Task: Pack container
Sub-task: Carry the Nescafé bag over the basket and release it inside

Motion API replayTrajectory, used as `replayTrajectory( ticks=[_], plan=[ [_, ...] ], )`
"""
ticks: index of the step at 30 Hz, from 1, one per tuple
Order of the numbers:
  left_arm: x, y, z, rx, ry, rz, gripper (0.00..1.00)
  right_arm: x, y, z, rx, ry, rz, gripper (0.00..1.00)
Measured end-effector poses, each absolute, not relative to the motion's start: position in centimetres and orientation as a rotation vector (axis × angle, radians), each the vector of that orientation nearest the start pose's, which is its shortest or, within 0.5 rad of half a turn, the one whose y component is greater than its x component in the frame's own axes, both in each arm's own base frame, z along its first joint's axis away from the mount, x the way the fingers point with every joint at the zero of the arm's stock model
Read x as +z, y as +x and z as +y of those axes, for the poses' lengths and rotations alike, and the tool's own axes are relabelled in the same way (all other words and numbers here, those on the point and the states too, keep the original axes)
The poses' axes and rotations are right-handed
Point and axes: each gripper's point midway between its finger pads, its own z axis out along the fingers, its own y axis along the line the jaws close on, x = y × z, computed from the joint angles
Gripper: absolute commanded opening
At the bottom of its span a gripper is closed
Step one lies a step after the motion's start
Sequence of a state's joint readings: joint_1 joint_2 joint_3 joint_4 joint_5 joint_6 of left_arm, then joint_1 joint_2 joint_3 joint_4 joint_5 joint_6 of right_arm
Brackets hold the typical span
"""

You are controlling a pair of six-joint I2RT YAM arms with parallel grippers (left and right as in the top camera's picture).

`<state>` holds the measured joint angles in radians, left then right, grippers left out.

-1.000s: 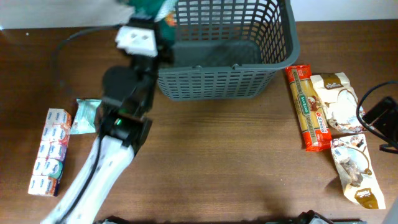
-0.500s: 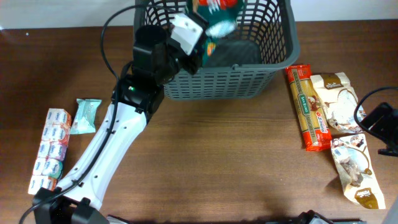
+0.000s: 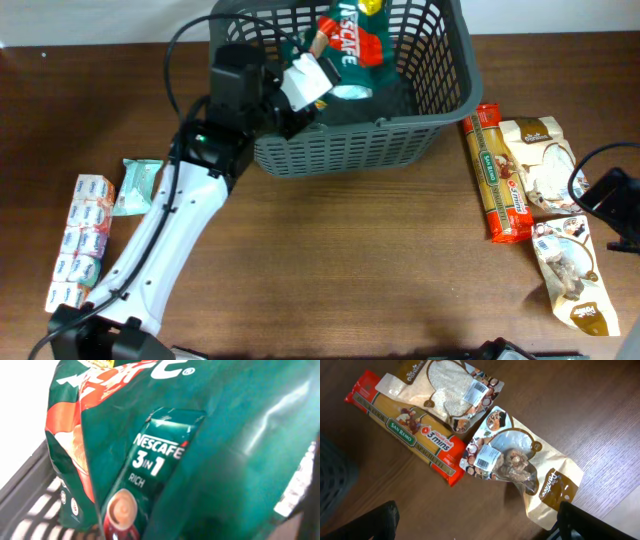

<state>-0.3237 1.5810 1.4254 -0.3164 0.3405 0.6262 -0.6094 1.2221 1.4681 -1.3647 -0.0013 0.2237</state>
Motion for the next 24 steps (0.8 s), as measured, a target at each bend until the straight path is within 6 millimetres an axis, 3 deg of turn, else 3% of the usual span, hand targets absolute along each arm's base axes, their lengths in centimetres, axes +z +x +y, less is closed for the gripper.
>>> replayTrajectory(
  ticks=[6, 7, 8, 10, 11, 13, 16, 24],
  plan=[
    [29.1, 46.0, -16.4, -0.074, 1.027, 1.736, 0.02, 25.6, 21.0, -14.6, -0.113, 1.098, 2.483, 0.99],
    [29.1, 46.2, -15.8, -0.063, 1.014, 1.743, 0.07, 25.6, 20.9, -14.6, -0.112, 1.1, 2.485, 0.99],
    [29.1, 46.4, -15.3, -0.055, 1.005, 1.749, 0.17, 25.6, 20.9, -14.6, -0.112, 1.101, 2.487, 0.99],
    [29.1, 46.7, -14.3, -0.033, 0.986, 1.758, 0.62, 25.5, 20.8, -14.5, -0.11, 1.103, 2.493, 0.99],
    [29.2, 46.8, -14.2, -0.026, 0.99, 1.75, 0.77, 25.5, 20.7, -14.4, -0.11, 1.104, 2.497, 0.99],
    [30.2, 47.1, -14.3, -0.016, 0.981, 1.721, 0.92, 25.4, 20.6, -14.3, -0.108, 1.107, 2.504, 0.99],
    [31.5, 47.2, -14.4, -0.01, 0.974, 1.689, 0.98, 25.3, 20.5, -14.3, -0.106, 1.11, 2.508, 0.99],
    [32.6, 47.4, -14.4, -0.001, 0.956, 1.653, 0.96, 25.3, 20.4, -14.2, -0.106, 1.111, 2.511, 0.99]
  ],
)
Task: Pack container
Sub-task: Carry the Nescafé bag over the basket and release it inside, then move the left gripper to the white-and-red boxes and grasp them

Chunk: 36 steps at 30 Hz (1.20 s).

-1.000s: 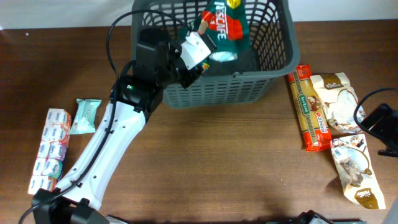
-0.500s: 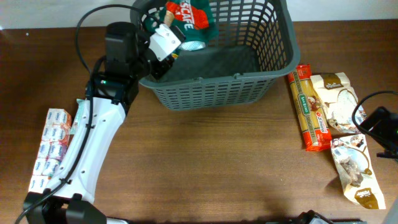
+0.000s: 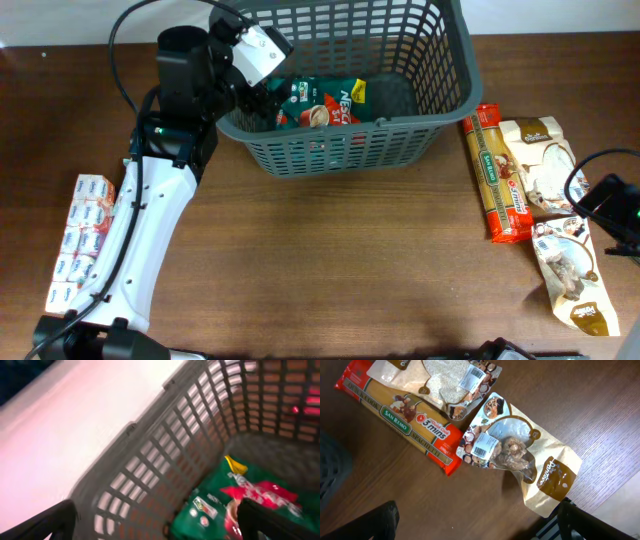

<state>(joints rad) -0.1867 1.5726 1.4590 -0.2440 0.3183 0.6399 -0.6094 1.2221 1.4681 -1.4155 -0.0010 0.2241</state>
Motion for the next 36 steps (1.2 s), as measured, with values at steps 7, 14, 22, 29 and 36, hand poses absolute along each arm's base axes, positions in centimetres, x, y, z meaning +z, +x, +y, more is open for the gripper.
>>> replayTrajectory(
  ticks=[7, 14, 22, 29, 36],
  plan=[
    [40.7, 49.9, -11.5, 0.074, 0.599, 1.51, 0.77, 25.3, 20.3, -14.3, -0.111, 1.112, 2.513, 0.99],
    [43.2, 48.8, 1.3, 0.292, 0.041, 1.71, 0.78, 25.3, 20.3, -14.5, -0.127, 1.116, 2.511, 0.99],
    [32.7, 42.7, 10.4, 0.454, -0.158, 2.203, 0.78, 25.3, 20.3, -14.5, -0.131, 1.116, 2.51, 0.99],
    [25.5, 34.2, 11.9, 0.43, -0.061, 2.671, 0.73, 25.3, 20.3, -14.5, -0.132, 1.117, 2.51, 0.99],
    [25.1, 32.0, 15.6, 0.451, -0.177, 2.713, 0.62, 25.4, 20.3, -14.6, -0.133, 1.117, 2.506, 0.99]
  ],
)
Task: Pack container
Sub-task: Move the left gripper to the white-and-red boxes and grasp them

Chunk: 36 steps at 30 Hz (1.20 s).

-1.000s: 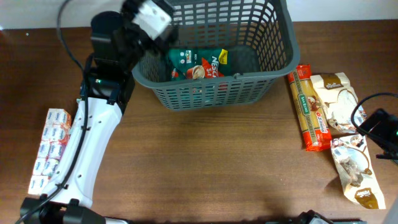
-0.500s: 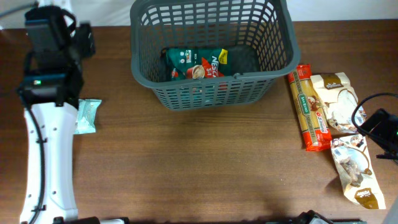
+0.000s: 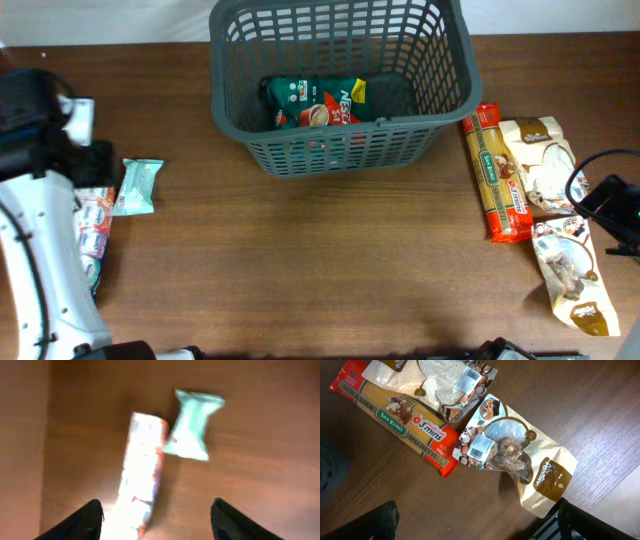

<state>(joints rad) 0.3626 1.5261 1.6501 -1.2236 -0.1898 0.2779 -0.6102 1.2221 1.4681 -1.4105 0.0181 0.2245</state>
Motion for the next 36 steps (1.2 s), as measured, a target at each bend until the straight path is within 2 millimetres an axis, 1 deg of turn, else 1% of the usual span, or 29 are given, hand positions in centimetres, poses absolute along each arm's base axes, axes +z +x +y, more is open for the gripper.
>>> replayTrajectory(
  ticks=[3, 4, 6, 8, 13, 14, 16, 18, 20, 22, 24, 25, 26, 27, 29, 32, 36],
  plan=[
    [25.2, 32.8, 17.8, 0.46, -0.207, 2.646, 0.62, 25.4, 20.3, -14.6, -0.133, 1.116, 2.505, 0.99],
    [24.9, 33.0, 18.2, 0.455, -0.201, 2.634, 0.63, 25.4, 20.3, -14.6, -0.133, 1.116, 2.505, 0.99],
    [23.6, 33.5, 18.7, 0.445, -0.165, 2.628, 0.66, 25.4, 20.3, -14.6, -0.133, 1.116, 2.505, 0.99],
    [21.6, 33.7, 18.6, 0.434, -0.1, 2.654, 0.68, 25.4, 20.3, -14.6, -0.133, 1.116, 2.505, 0.99],
    [15.6, 33.2, 17.8, 0.396, 0.162, 2.775, 0.7, 25.4, 20.3, -14.6, -0.133, 1.116, 2.505, 0.99],
    [14.6, 33.1, 17.7, 0.391, 0.218, 2.793, 0.7, 25.4, 20.3, -14.6, -0.133, 1.116, 2.505, 0.99],
    [13.0, 32.8, 17.7, 0.395, 0.334, 2.825, 0.73, 25.4, 20.3, -14.6, -0.133, 1.116, 2.505, 0.99],
    [12.3, 33.1, 18.2, 0.433, 0.4, 2.827, 0.74, 25.4, 20.3, -14.6, -0.132, 1.116, 2.505, 0.99],
    [11.9, 33.4, 18.9, 0.46, 0.425, 2.824, 0.73, 25.4, 20.3, -14.6, -0.133, 1.116, 2.505, 0.99],
    [11.0, 33.0, 19.7, 0.458, 0.434, 2.853, 0.73, 25.4, 20.3, -14.6, -0.133, 1.116, 2.505, 0.99],
    [10.2, 32.5, 20.7, 0.454, 0.413, 2.878, 0.76, 25.4, 20.3, -14.6, -0.133, 1.115, 2.505, 0.99],
    [9.8, 32.2, 21.3, 0.451, 0.399, 2.894, 0.84, 25.4, 20.3, -14.6, -0.132, 1.116, 2.505, 0.99],
    [9.3, 31.8, 21.8, 0.444, 0.381, 2.912, 0.95, 25.4, 20.3, -14.6, -0.132, 1.116, 2.505, 0.99],
    [8.9, 31.5, 22.3, 0.435, 0.362, 2.924, 0.97, 25.4, 20.3, -14.6, -0.133, 1.116, 2.505, 0.99],
    [8.4, 30.8, 23.1, 0.419, 0.314, 2.942, 0.98, 25.4, 20.3, -14.6, -0.133, 1.116, 2.505, 0.99],
    [8.3, 30.2, 23.9, 0.404, 0.262, 2.944, 0.98, 25.4, 20.3, -14.6, -0.132, 1.116, 2.505, 0.99],
    [8.2, 29.9, 24.5, 0.353, 0.208, 2.92, 0.98, 25.4, 20.3, -14.6, -0.133, 1.116, 2.505, 0.99]
  ],
)
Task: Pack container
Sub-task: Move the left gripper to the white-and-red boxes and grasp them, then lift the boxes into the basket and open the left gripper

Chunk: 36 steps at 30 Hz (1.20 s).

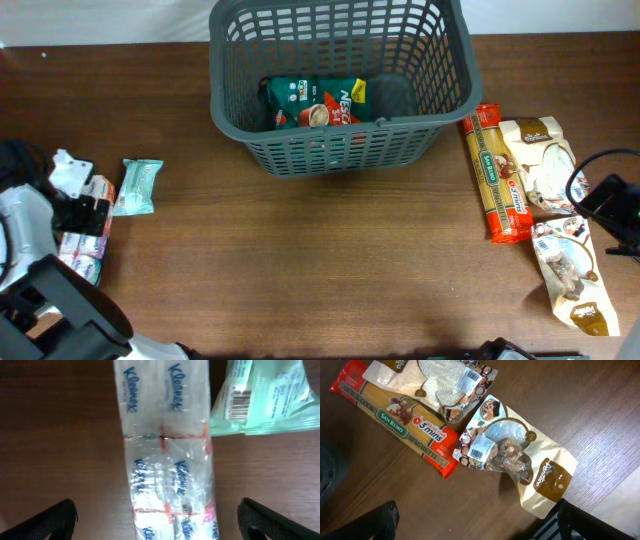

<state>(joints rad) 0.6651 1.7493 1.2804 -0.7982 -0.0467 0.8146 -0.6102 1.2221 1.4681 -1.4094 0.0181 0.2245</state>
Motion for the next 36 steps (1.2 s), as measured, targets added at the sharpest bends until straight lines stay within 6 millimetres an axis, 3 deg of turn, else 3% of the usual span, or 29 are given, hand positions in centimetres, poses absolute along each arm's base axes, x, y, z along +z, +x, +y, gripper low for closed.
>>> replayTrajectory(
  ticks=[5, 11, 15, 17, 19, 23, 27, 29, 31, 32, 33, 34, 36],
  plan=[
    [6.1, 29.4, 24.0, 0.306, 0.186, 2.903, 0.97, 25.4, 20.3, -14.6, -0.133, 1.116, 2.505, 0.99],
    [2.6, 28.3, 22.5, 0.258, 0.168, 2.902, 0.89, 25.4, 20.3, -14.6, -0.133, 1.116, 2.505, 0.99],
    [2.1, 28.5, 22.6, 0.268, 0.137, 2.884, 0.57, 25.4, 20.3, -14.6, -0.133, 1.116, 2.505, 0.99],
    [2.0, 28.6, 22.6, 0.269, 0.122, 2.878, 0.33, 25.4, 20.3, -14.6, -0.132, 1.116, 2.505, 0.99],
    [2.1, 28.6, 22.7, 0.272, 0.122, 2.874, 0.18, 25.4, 20.3, -14.6, -0.133, 1.116, 2.505, 0.99],
    [2.3, 29.2, 22.8, 0.291, 0.122, 2.852, 0.02, 25.4, 20.3, -14.6, -0.133, 1.116, 2.505, 0.99],
    [3.0, 31.1, 22.1, 0.306, 0.184, 2.809, 0.02, 25.4, 20.3, -14.6, -0.133, 1.116, 2.505, 0.99],
    [4.8, 33.7, 21.5, 0.329, 0.249, 2.749, 0.02, 25.4, 20.3, -14.6, -0.133, 1.117, 2.505, 0.99],
    [8.3, 37.7, 21.1, 0.387, 0.321, 2.636, 0.02, 25.4, 20.3, -14.6, -0.133, 1.116, 2.505, 0.99],
    [11.6, 40.7, 20.8, 0.435, 0.356, 2.536, 0.02, 25.4, 20.3, -14.6, -0.133, 1.116, 2.505, 0.99],
    [13.6, 42.4, 20.6, 0.462, 0.369, 2.475, 0.02, 25.4, 20.3, -14.6, -0.133, 1.116, 2.505, 0.99],
    [17.1, 44.8, 20.2, 0.498, 0.38, 2.38, 0.02, 25.4, 20.3, -14.6, -0.133, 1.116, 2.505, 0.99],
    [26.3, 49.3, 18.6, 0.562, 0.39, 2.132, 0.02, 25.4, 20.3, -14.6, -0.133, 1.116, 2.504, 0.99]
  ],
)
